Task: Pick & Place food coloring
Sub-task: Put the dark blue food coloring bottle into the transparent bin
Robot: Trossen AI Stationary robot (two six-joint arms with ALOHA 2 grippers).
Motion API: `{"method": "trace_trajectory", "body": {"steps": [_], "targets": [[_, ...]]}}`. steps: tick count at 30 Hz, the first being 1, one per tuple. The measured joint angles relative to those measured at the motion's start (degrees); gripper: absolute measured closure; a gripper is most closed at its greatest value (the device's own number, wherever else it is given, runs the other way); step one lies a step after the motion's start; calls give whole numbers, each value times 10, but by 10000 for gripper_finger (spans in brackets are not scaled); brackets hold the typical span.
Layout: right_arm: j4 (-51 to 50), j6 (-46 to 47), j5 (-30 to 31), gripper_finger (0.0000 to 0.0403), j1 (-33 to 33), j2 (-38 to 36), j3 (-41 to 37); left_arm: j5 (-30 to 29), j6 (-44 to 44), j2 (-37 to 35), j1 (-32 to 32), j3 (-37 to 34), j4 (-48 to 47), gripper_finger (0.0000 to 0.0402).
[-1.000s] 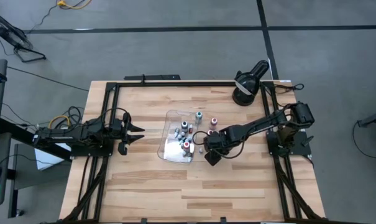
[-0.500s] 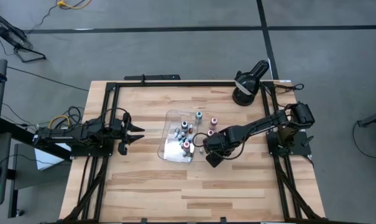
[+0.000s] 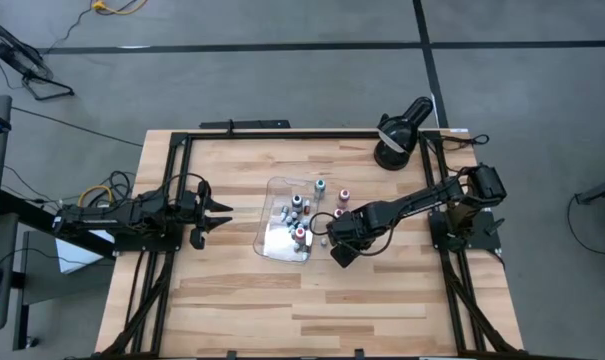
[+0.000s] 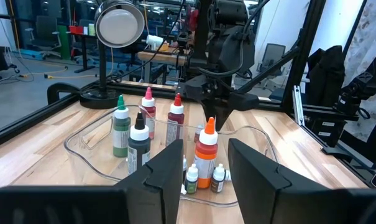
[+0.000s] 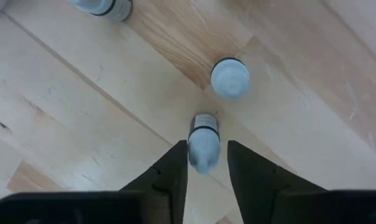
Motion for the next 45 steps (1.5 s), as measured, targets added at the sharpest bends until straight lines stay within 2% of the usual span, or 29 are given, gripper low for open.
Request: {"method": "trace_trajectory", "body": {"steps": [12, 20, 25, 36, 45], "targets": [[4, -1, -7, 363, 0, -1, -3, 0, 0, 0, 0, 0, 0, 284], [27, -16, -66, 364, 0, -6, -3, 0, 0, 0, 0, 0, 0, 284], [89, -43, -94, 365, 0, -33, -3, 0, 0, 0, 0, 0, 0, 284], [131, -76, -92, 365, -30, -107, -3, 0, 0, 0, 0, 0, 0, 284], [284, -105, -90, 365, -74, -131, 1, 0, 0, 0, 0, 0, 0, 284]]}}
